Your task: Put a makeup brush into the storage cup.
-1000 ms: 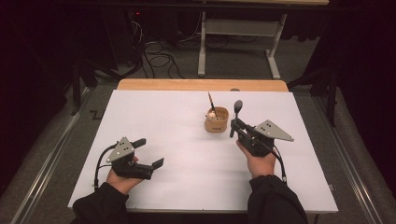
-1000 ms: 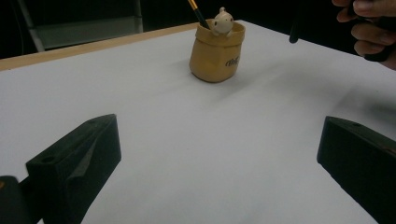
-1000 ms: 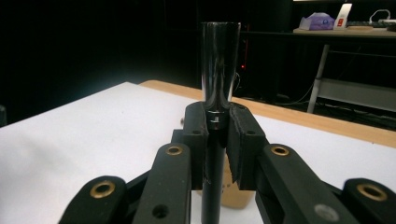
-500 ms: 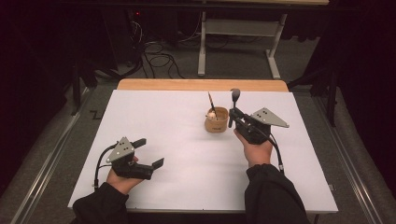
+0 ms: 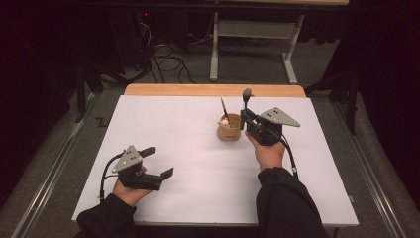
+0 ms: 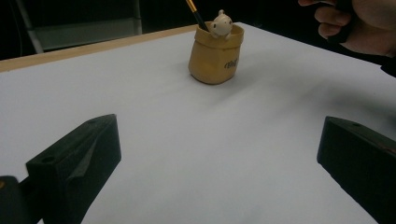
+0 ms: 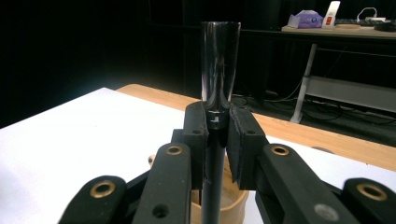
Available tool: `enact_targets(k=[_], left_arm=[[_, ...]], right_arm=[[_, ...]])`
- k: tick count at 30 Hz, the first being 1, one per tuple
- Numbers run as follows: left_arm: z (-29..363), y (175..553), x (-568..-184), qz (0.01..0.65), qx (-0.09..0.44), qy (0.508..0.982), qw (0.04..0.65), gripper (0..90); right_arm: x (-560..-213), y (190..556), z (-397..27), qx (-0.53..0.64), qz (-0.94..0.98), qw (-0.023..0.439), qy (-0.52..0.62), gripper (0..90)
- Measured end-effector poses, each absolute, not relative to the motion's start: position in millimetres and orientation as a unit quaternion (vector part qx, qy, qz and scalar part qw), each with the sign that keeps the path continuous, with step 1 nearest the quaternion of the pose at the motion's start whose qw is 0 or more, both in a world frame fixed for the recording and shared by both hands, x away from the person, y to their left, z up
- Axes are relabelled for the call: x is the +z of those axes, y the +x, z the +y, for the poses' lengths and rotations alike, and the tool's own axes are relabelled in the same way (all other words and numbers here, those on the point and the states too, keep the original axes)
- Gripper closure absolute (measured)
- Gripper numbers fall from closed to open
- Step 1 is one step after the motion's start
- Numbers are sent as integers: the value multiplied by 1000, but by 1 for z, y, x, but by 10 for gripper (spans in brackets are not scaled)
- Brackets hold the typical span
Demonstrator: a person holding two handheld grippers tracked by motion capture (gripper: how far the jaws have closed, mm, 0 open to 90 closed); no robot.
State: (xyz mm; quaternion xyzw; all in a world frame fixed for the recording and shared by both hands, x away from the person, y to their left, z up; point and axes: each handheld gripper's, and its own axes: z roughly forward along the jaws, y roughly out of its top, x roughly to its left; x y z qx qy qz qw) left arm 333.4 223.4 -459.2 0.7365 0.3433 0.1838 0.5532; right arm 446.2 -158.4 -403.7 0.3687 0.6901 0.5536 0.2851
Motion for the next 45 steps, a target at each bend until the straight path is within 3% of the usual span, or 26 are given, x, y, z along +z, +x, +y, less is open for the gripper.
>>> enact_targets(k=[20,45], left_arm=[[224,333,-459,342,182,735,556,4],[225,334,-458,341,183,734,558,4]], right_arm=[[-393,470,-141,554,690,285,370,803],[-408,477,-136,537,703,272,380,803]])
